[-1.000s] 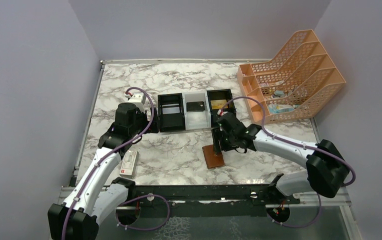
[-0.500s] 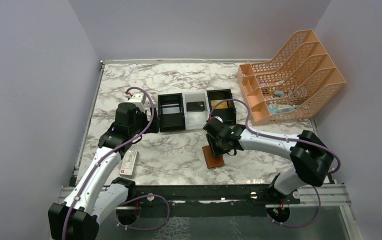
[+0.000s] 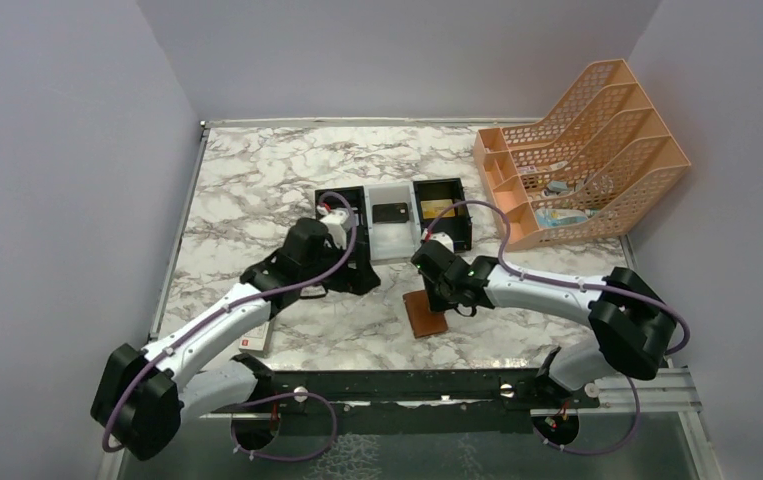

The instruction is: Take the credit cards out of the card holder

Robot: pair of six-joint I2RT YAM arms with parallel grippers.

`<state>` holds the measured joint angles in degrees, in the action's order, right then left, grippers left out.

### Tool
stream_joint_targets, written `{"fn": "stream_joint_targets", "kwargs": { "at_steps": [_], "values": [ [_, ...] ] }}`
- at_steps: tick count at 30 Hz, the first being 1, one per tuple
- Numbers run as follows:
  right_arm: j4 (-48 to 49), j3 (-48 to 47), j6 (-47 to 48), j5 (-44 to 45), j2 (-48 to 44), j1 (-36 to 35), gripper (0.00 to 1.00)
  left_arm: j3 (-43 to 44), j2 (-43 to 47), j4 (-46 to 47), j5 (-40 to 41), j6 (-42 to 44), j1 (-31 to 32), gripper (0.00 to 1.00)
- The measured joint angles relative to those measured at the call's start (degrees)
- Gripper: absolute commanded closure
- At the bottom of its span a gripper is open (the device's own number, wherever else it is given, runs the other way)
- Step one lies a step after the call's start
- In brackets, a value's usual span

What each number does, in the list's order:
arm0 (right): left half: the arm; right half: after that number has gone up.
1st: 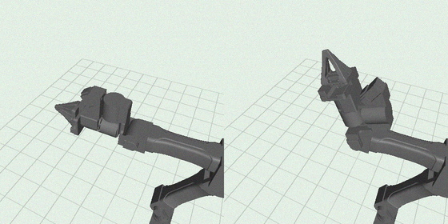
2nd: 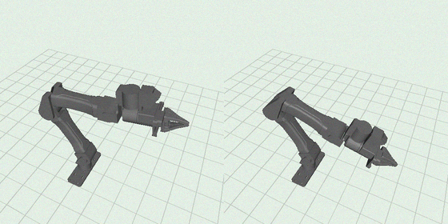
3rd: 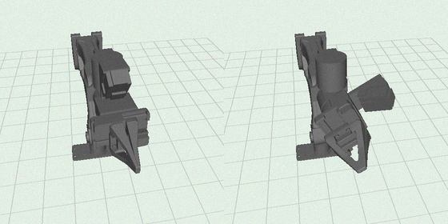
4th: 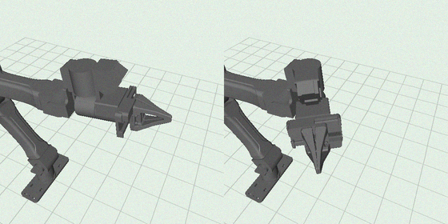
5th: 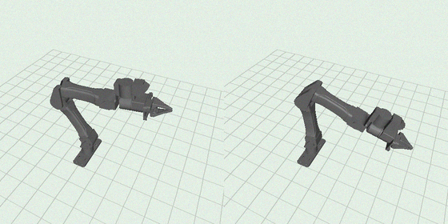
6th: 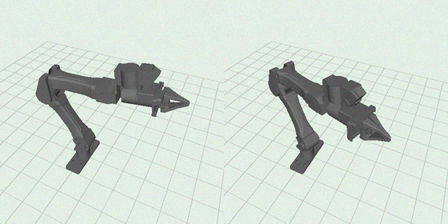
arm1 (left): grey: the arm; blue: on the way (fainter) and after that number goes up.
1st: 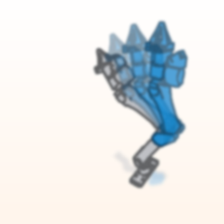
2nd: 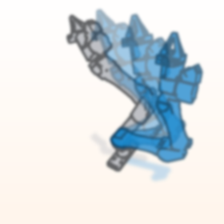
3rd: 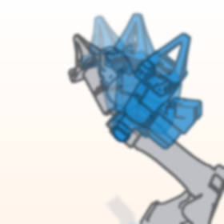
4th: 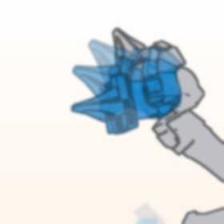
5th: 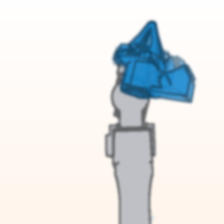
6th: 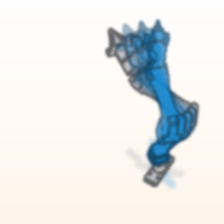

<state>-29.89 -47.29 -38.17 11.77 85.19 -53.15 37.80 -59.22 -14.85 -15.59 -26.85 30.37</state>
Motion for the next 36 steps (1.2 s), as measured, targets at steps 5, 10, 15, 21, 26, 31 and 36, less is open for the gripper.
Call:
{"fn": "stream_joint_targets", "kwargs": {
  "at_steps": [5,10,15,21,26,31,36],
  "values": [
    [4.5,2.29,-1.33,-3.43,-1.44,0.11,0.99,-5.75,-3.72,9.9,1.75,-9.77,10.21,0.23],
    [9.7,5.57,-4.74,-7.69,-3.26,0.52,0.99,-8.5,-10.05,16.04,6.95,-17.59,18.29,0.3],
    [14.14,9.49,-9.31,-11.43,-5.84,1.2,0.99,-8.5,-14.6,18.95,10.34,-21.35,22.14,0.39],
    [16.04,12.46,-12.17,-14.93,-9.4,2.27,0.99,-7.67,-19.1,18.78,13.81,-23.41,23.76,0.45],
    [16.57,13.88,-12.68,-17.75,-11.85,4.26,0.99,-3.04,-23.08,15.82,16.92,-23.69,24.79,0.47],
    [14.6,14.12,-12.59,-17.68,-13.7,5.77,0.92,-0.96,-24.48,13.44,18.97,-23.76,25.4,0.48],
    [8.79,13.9,-12.04,-12.55,-15.26,5.9,0.83,-0.81,-24.44,12.72,20.24,-23.78,25.64,0.48]
  ]
}}
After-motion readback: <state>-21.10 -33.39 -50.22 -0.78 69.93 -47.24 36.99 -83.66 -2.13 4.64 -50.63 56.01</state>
